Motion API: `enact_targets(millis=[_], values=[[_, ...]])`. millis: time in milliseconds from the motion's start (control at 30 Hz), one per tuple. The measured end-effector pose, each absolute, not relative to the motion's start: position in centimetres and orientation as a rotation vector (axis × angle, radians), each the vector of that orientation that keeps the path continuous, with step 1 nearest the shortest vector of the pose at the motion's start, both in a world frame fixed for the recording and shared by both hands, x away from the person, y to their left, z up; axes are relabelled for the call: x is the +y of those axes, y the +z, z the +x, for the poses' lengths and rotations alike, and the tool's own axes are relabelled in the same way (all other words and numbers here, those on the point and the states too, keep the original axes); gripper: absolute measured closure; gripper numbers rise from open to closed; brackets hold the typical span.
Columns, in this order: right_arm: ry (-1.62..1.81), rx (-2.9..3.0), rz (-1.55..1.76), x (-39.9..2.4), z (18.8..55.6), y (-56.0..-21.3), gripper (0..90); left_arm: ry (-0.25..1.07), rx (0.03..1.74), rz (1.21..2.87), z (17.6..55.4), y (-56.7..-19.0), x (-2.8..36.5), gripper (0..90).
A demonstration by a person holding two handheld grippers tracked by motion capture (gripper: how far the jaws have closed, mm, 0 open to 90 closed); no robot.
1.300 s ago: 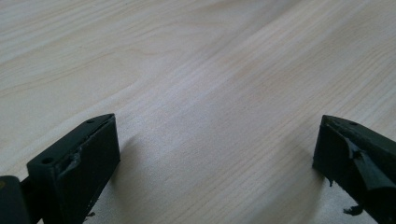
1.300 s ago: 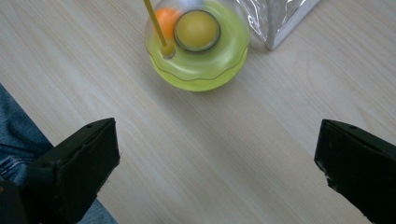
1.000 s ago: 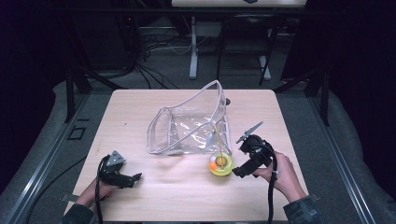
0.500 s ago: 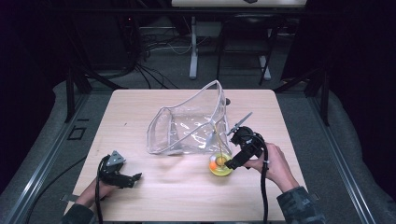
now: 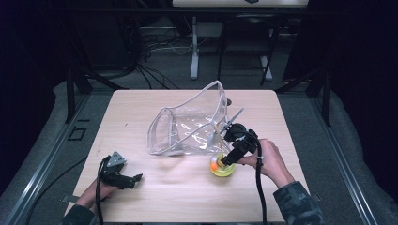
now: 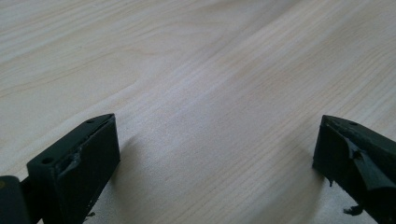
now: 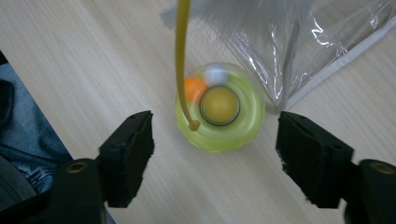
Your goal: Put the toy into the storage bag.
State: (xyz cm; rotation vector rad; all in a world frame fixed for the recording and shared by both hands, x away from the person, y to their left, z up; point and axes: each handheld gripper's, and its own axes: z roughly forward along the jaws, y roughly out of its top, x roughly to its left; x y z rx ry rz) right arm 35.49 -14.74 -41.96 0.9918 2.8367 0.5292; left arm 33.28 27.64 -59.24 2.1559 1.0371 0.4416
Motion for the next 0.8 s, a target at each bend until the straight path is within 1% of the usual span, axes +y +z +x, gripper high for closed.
enact_targets(millis=[67,133,167,200,267,467,633,800], values=[[0.516,2.84,0.972,-14.2,35.6,-41.5,39.5,0.441,1.036,2.156,33.3,-59.2,27.6,0.2],[0.489,2.849,0.95,-13.9,35.7,-41.2,43.8,0.441,1.035,2.156,33.3,-59.2,27.6,0.2],[0.505,2.85,0.955,-13.8,35.7,-41.2,47.6,0.441,1.036,2.156,33.3,-59.2,27.6,0.2],[0.488,2.853,0.952,-13.7,35.8,-41.1,48.1,0.441,1.036,2.156,33.3,-59.2,27.6,0.2],[0.475,2.856,0.956,-13.5,35.9,-41.0,52.3,0.441,1.035,2.156,33.3,-59.2,27.6,0.2],[0.466,2.858,0.937,-12.7,36.0,-40.7,56.5,0.442,1.035,2.157,33.3,-59.2,27.6,0.2],[0.482,2.859,0.956,-12.6,36.3,-40.9,66.2,0.441,1.036,2.156,33.3,-59.2,27.6,0.2],[0.481,2.864,0.951,-12.4,36.4,-41.0,73.0,0.441,1.035,2.157,33.3,-59.2,27.6,0.3]])
